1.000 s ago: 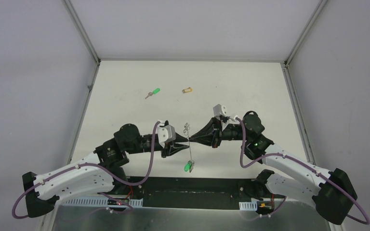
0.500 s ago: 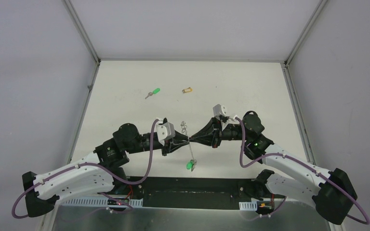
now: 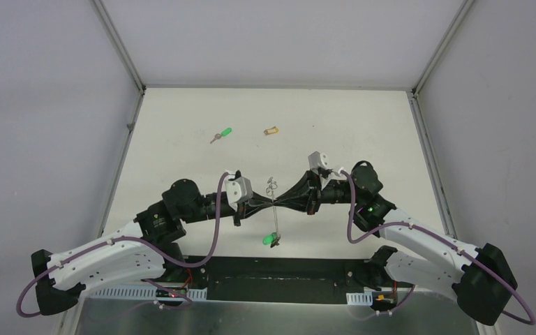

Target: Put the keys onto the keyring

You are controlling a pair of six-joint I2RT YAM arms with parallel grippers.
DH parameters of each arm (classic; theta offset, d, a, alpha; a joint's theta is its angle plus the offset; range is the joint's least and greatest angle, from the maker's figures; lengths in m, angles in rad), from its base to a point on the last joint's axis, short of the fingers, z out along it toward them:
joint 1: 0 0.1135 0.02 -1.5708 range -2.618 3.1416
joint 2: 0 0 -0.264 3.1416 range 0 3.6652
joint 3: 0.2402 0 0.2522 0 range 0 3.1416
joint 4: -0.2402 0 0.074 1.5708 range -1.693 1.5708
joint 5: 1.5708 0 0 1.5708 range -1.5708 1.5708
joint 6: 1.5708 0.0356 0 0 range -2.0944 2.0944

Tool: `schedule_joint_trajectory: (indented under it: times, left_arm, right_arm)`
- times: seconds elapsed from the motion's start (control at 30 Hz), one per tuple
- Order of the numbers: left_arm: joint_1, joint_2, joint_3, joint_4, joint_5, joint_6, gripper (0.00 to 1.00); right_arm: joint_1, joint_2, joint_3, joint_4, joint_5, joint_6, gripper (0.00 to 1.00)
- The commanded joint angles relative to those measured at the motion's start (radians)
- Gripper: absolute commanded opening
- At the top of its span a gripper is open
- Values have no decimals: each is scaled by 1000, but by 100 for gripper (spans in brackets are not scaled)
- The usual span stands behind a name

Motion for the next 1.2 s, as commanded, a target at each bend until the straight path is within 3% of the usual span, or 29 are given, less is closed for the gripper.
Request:
schedule_joint_trajectory:
  times: [0.0,0.1,0.27,0.3,0.43,0.7,0.9,1.1,1.17]
  left_arm:
    - [-8,-25,25,25,-51,-6,0]
    - [-9,-23,37,-23,-79,-19,0]
    - [-9,-7,70,-97,-176,-78,0]
    - [-9,-3,77,-113,-192,-79,0]
    - [-10,22,98,-149,-194,-105,0]
    - [-9,60,129,-172,-87,-20,0]
    - [-8,70,142,-182,-61,-11,0]
    - [-8,80,145,-186,-47,-18,0]
    - [-9,80,147,-186,-45,-18,0]
  right_arm:
    - [9,-2,14,57,-21,16,0]
    - [9,-1,11,56,-8,22,5]
    - [9,0,10,46,-6,20,51]
    - [9,-3,10,40,-3,17,56]
    - [9,-24,8,-13,25,-21,63]
    - [9,-20,42,-150,84,-112,62]
    - [9,22,65,-136,35,-109,37]
    - [8,34,65,-89,7,-88,28]
    - [9,36,63,-87,1,-87,18]
